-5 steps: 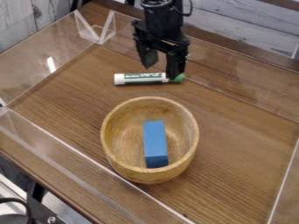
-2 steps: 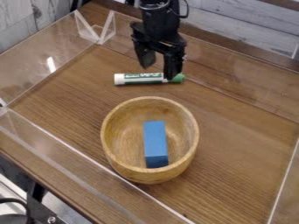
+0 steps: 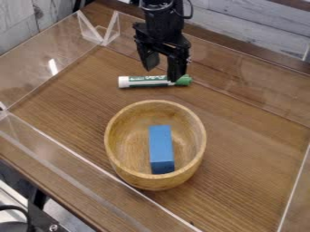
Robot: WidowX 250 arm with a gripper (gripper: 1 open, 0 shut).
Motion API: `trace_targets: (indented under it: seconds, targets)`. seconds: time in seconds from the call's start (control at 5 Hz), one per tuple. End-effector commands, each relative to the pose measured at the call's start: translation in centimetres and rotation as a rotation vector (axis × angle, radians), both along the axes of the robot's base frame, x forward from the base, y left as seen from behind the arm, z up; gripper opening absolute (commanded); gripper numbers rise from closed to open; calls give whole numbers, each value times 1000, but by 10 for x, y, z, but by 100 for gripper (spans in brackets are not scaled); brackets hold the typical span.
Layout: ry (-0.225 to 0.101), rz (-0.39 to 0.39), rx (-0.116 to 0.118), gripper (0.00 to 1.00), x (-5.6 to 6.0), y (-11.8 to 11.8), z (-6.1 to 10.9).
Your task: Put the green marker in the brown bowl
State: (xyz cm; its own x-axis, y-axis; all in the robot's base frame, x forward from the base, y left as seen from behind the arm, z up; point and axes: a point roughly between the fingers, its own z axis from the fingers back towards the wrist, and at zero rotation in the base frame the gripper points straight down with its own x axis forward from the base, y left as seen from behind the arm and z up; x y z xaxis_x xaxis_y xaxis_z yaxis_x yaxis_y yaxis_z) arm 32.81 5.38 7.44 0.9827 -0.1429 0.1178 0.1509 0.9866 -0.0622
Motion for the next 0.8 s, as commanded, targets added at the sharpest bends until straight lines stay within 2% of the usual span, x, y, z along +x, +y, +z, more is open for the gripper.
trace_targets:
  seconds: [0.0,0.6]
  targets:
    - [-48,-1,8,100,14,8,8]
    - [-52,-35,7,100,28,14,-3]
